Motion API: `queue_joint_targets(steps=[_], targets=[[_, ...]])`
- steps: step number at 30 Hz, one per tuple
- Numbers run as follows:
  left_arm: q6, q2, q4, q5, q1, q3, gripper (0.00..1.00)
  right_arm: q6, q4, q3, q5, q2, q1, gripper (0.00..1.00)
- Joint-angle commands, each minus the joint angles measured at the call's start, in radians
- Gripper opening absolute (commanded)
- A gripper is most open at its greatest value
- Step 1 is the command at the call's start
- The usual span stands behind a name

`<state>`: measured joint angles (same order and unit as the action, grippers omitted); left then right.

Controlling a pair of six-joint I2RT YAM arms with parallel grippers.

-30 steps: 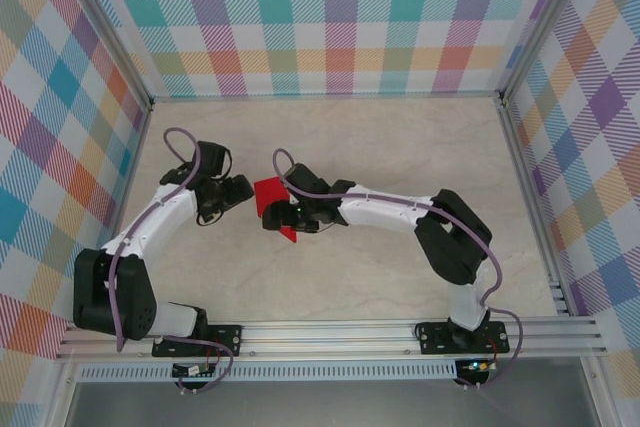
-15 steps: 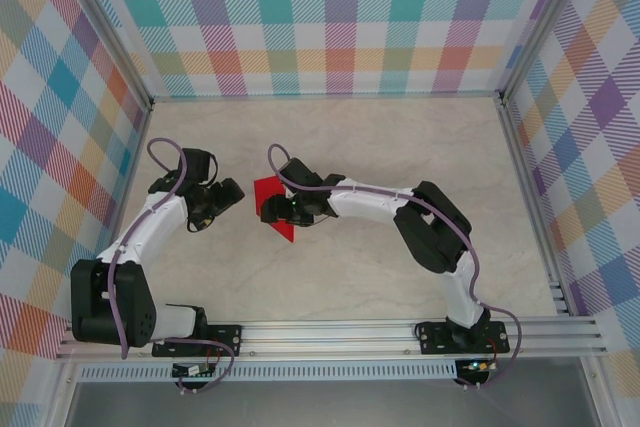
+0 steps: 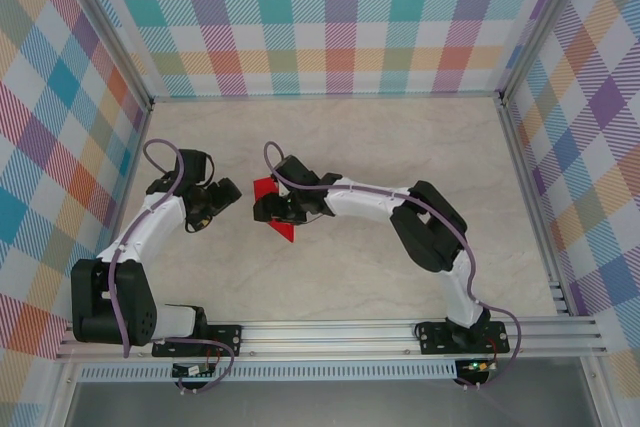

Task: Fold a paper plane with a square sheet of paper (pick it up from the middle)
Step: Fold the wing for the fifth time at the center of the table.

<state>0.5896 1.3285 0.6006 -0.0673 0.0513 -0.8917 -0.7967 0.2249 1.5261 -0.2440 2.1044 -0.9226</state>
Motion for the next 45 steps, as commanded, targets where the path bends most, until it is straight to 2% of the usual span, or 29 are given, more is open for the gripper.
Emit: queue_joint_targets(steps=[1,7,13,21,27,31,35,38,45], targets=[[0.016,-0.003,-0.004,-0.01,-0.014,0.012,0.89,-0.016,0.015,0.026,0.022,0.05,0.01,0.62],[0.009,0.0,-0.009,-0.028,-0.016,0.019,0.89,-0.014,0.059,0.023,0.063,0.071,0.031,0.62],[-0.019,0.009,-0.023,-0.081,-0.016,0.016,0.9,0.052,0.122,-0.023,0.03,0.053,0.05,0.61],[-0.062,0.037,-0.091,-0.25,-0.003,0.031,0.89,0.237,0.162,-0.255,-0.061,-0.096,0.103,0.58],[-0.049,0.058,-0.214,-0.418,0.093,0.051,0.84,0.368,0.144,-0.417,-0.126,-0.252,0.153,0.56],[0.002,0.084,-0.302,-0.44,0.188,0.05,0.81,0.29,0.073,-0.445,-0.113,-0.34,0.156,0.56],[0.087,0.103,-0.354,-0.345,0.249,0.05,0.8,0.123,0.008,-0.467,-0.019,-0.379,0.155,0.55],[0.154,0.107,-0.376,-0.298,0.263,0.07,0.81,0.041,-0.063,-0.501,0.005,-0.39,0.154,0.54],[0.177,0.123,-0.393,-0.305,0.29,0.082,0.83,-0.006,-0.079,-0.485,0.027,-0.347,0.154,0.54]])
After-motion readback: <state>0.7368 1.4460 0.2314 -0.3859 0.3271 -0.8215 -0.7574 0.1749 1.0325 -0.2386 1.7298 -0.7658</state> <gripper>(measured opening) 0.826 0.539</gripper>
